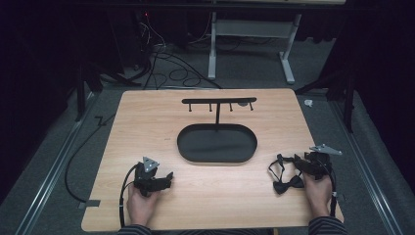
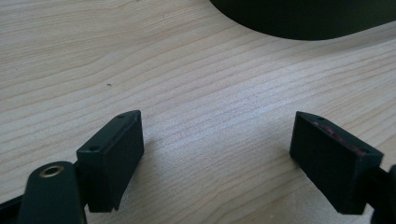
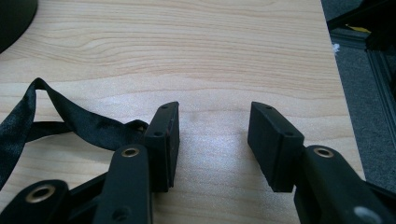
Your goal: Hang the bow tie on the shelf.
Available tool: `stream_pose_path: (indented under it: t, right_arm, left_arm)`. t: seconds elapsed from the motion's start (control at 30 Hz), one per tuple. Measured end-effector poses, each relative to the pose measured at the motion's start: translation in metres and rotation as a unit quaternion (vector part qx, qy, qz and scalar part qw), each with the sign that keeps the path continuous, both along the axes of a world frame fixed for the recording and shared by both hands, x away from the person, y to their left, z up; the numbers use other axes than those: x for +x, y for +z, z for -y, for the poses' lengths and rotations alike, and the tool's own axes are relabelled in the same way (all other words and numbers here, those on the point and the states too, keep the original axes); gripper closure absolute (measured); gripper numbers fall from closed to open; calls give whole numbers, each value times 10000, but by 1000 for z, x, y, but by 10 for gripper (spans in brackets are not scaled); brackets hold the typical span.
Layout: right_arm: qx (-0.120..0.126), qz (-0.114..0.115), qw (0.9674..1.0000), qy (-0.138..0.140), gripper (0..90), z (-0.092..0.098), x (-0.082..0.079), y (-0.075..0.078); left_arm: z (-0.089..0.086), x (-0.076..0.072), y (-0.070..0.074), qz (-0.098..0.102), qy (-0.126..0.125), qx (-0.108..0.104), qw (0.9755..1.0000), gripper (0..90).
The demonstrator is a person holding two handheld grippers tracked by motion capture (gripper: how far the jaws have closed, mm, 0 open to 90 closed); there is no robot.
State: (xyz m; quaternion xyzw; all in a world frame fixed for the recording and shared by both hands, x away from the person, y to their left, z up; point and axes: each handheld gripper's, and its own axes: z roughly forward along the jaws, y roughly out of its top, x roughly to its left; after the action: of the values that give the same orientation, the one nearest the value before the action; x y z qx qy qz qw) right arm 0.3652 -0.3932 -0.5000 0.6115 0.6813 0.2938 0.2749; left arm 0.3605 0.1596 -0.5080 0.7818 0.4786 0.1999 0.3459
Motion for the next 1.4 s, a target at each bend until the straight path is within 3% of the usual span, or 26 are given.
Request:
stream_pose_path:
  t: [1.4]
  right_arm:
    - [56,-5,10000,32,540,1,0,0]
  left_arm:
    - [0,0,0,-13,-10,6,10000,180]
